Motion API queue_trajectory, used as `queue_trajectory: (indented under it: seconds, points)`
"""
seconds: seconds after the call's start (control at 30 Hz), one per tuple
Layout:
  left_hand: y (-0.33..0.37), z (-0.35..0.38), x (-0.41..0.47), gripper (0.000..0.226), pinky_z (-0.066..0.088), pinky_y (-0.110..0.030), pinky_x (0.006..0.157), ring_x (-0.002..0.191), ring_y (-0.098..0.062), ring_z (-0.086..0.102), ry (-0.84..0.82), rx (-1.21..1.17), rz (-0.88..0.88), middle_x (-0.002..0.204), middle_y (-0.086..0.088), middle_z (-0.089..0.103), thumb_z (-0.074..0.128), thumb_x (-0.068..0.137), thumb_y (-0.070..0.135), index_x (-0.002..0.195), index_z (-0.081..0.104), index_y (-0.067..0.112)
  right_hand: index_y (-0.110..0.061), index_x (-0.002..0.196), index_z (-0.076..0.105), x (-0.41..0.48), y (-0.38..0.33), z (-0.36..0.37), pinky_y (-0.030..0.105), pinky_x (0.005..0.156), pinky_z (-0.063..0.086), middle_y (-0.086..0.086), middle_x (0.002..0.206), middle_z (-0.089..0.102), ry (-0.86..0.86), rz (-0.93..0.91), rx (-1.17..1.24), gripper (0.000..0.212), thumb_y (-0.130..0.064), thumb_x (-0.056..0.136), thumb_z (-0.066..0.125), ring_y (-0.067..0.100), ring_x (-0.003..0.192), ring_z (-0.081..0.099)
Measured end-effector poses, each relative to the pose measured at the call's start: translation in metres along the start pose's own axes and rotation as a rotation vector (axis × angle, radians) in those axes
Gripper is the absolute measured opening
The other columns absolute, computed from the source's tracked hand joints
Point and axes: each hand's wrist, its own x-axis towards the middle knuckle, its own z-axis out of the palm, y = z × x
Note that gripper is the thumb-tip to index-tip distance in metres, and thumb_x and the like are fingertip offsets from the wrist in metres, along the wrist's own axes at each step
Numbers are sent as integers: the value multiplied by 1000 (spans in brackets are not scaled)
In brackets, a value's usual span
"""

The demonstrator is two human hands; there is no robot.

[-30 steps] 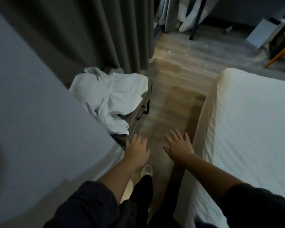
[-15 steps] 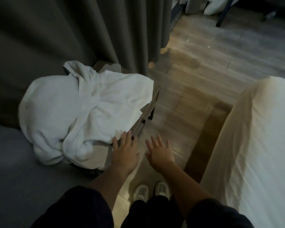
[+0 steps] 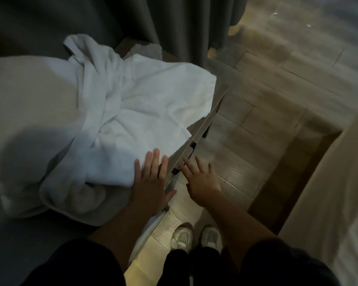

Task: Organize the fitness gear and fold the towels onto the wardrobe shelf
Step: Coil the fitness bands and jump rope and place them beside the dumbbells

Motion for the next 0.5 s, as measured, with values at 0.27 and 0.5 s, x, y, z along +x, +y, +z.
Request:
queue_trajectory:
  seconds: [0.27,0.5]
  points:
    - [-5,0,1,103,25,-63,111,145,-44,19,-11,55,31,158,-26,19,47,80,76,151,29,4,-30,156,-1,11,2,-5,55,109,32,-1,165,-6,-90,3,-52,90,-23,91,61,36,145,19]
    - [-4,-4,-1,101,34,-62,107,141,-44,30,9,89,38,153,-27,29,45,79,77,148,37,4,-30,156,8,10,3,-17,50,103,38,-2,165,-2,-122,-3,-115,82,-26,92,60,34,141,27]
